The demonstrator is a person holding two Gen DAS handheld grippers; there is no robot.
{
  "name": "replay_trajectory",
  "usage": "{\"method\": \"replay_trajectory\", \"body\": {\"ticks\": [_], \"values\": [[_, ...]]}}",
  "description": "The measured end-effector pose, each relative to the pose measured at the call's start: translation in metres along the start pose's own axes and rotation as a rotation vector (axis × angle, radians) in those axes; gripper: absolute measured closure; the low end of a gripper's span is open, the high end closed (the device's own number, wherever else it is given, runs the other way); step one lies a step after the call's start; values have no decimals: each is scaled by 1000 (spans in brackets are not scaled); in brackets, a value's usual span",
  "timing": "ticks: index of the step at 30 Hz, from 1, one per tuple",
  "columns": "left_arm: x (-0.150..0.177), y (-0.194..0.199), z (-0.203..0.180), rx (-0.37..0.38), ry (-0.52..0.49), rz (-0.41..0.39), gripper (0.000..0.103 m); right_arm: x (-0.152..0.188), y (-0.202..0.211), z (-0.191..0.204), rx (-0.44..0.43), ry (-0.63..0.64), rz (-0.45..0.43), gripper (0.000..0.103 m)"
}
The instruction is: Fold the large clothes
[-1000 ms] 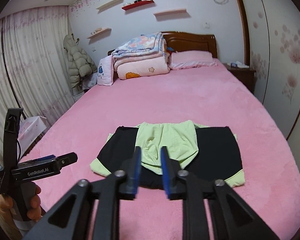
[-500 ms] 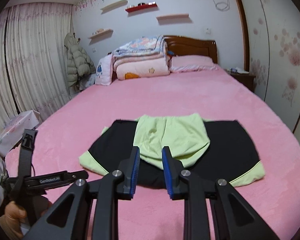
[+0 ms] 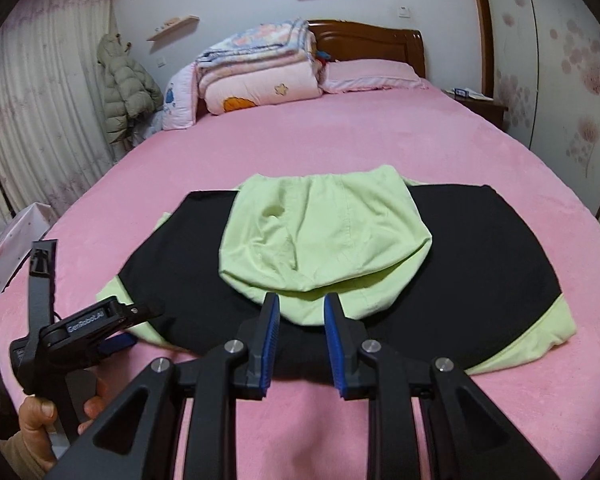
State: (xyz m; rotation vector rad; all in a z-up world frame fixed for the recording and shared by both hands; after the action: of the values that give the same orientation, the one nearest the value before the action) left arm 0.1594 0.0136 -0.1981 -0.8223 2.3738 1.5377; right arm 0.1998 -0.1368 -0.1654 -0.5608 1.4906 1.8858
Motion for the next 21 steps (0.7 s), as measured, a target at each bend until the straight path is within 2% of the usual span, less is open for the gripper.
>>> {"method": "replay_trajectory", "body": {"ticks": [4,9,11,13,15,18,21], "values": [[-15,-10,2,5,-7,-12,8,-6,-21,-8,11,-31,10,80],[-34,-20,9,18,32,-46,8,-15,-40,-15,13,-41,17,80],[-42,-21,11,17,50,-65,20,-21,-50,-15,18,-34,19,80],[-47,-22,13,16,72,-71,57,-28,-65,-13,49,-2,22,80],[-51,-26,15,32,98,-58,76,-32,-79,-11,71,29,26,81],[-57,-21,9,20,59,-82,91,-29,-102,-9,89,61,52,91],[-66,-6,-16,-54,-101,-155,96,-13,-122,-10,106,76,117,96]]}}
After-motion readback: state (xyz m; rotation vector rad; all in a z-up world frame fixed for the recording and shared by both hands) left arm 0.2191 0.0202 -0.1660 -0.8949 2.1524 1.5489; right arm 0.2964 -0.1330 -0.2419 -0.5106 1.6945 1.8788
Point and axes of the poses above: each gripper's, at about its wrist camera, not at the fingertips, and y roughly against the way its jaws point, z to its left, x to its underside, the point moved 10 cm from there along -y, roughly the way its jaws point, and after that the axes turned 10 degrees about -y, right-handed, at the moved point
